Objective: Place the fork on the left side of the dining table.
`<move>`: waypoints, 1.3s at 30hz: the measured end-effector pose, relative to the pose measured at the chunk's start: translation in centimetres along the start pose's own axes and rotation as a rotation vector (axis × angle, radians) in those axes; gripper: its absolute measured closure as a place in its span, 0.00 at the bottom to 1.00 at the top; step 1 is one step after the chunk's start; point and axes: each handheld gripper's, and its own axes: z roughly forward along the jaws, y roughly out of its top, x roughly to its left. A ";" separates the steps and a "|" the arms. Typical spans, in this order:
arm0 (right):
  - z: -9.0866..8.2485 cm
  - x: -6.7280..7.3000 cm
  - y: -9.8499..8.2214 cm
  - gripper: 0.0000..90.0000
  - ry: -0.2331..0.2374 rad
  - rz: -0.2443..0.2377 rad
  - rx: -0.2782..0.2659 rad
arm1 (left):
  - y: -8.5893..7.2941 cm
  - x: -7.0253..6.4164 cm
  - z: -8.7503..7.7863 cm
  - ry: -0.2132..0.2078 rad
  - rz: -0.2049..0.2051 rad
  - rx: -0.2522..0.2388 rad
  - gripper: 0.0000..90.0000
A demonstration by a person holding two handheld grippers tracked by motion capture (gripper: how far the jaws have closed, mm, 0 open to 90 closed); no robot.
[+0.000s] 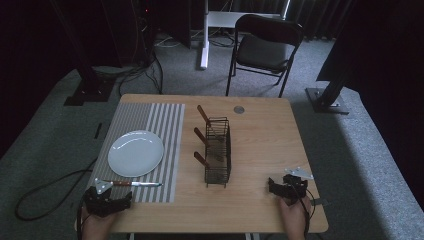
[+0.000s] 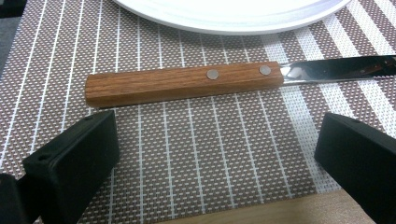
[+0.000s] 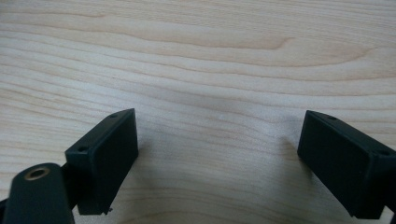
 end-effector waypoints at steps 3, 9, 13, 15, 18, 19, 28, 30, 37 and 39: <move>0.0 0.0 0.0 0.13 0.000 0.000 0.000 | 0.1 0.0 0.0 -0.002 0.001 0.007 0.00; 0.0 0.0 0.0 0.13 0.000 0.000 0.000 | 0.3 -0.2 -0.1 -0.004 0.000 0.033 0.00; 0.0 0.0 0.0 0.13 0.000 0.001 0.000 | 0.3 -0.4 -0.4 -0.022 -0.003 0.039 0.00; 0.0 0.0 0.0 0.13 0.000 0.001 0.000 | 0.4 -0.6 -0.6 -0.034 0.001 0.036 0.00; 0.0 0.0 0.0 0.13 0.000 0.001 0.000 | 0.7 -0.9 -1.0 -0.035 0.014 0.023 0.00; 0.0 0.0 0.0 0.13 0.000 0.000 0.000 | 0.8 -1.0 -1.1 -0.035 0.014 0.016 0.00; 0.0 0.0 0.0 0.13 0.000 0.000 0.000 | 1.6 -1.7 -1.9 -0.090 0.028 -0.030 0.00; 0.0 0.0 0.0 0.13 0.000 0.001 0.000 | 1.7 -1.7 -2.0 -0.118 0.018 -0.058 0.00; 0.0 0.0 0.0 0.13 0.000 0.001 0.000 | 2.5 -2.2 -2.3 -0.139 0.030 -0.069 0.00; 0.0 0.0 0.0 0.13 0.000 0.001 0.000 | 2.7 -2.3 -2.3 -0.148 0.025 -0.069 0.00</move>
